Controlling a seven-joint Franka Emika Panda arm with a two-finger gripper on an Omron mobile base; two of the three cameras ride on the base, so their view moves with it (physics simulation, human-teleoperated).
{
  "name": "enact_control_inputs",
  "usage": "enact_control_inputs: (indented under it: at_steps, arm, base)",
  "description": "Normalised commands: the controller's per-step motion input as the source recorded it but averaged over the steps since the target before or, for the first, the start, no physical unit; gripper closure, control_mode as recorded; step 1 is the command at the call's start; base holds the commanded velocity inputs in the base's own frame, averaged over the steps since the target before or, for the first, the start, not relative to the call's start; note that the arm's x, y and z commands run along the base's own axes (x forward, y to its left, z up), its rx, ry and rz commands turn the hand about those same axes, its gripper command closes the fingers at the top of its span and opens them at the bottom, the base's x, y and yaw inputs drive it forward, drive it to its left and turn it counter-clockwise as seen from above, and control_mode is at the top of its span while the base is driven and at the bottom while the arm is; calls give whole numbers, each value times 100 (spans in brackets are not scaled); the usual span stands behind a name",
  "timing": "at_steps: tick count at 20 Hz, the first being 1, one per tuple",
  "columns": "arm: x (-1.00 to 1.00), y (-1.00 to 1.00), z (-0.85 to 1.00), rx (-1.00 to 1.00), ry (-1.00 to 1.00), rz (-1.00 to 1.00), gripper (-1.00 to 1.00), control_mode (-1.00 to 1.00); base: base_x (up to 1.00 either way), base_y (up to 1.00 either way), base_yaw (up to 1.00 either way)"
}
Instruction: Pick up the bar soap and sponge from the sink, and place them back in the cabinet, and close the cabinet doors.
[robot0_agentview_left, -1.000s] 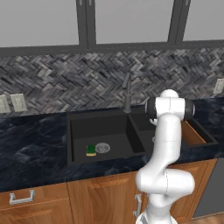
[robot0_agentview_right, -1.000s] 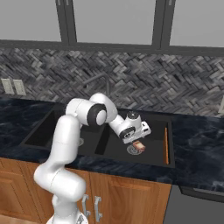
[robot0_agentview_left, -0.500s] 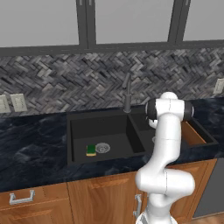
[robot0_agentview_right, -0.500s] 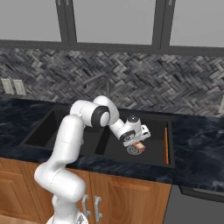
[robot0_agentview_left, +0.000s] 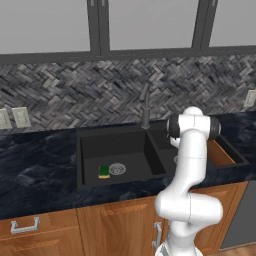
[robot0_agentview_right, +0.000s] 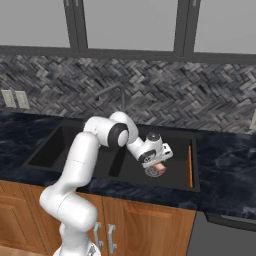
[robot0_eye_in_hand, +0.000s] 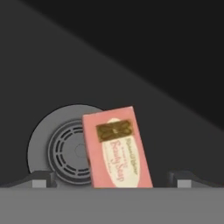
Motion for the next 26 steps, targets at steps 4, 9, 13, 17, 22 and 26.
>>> enact_control_inputs:
  at_steps: [4,9,13,17,22,26]
  arm:
    - [8,0,-22,0,0,0,-100,-100]
    - [9,0,-20,0,0,0,-100,-100]
    - [11,-2,-16,0,0,0,-100,-100]
    - [10,-5,-11,0,0,0,-100,-100]
    - [8,-5,-12,0,0,0,-100,-100]
    - [8,-3,-15,0,1,0,-100,-100]
  base:
    - [0,0,0]
    - [0,0,0]
    - [0,0,0]
    - [0,0,0]
    - [0,0,0]
    - [0,0,0]
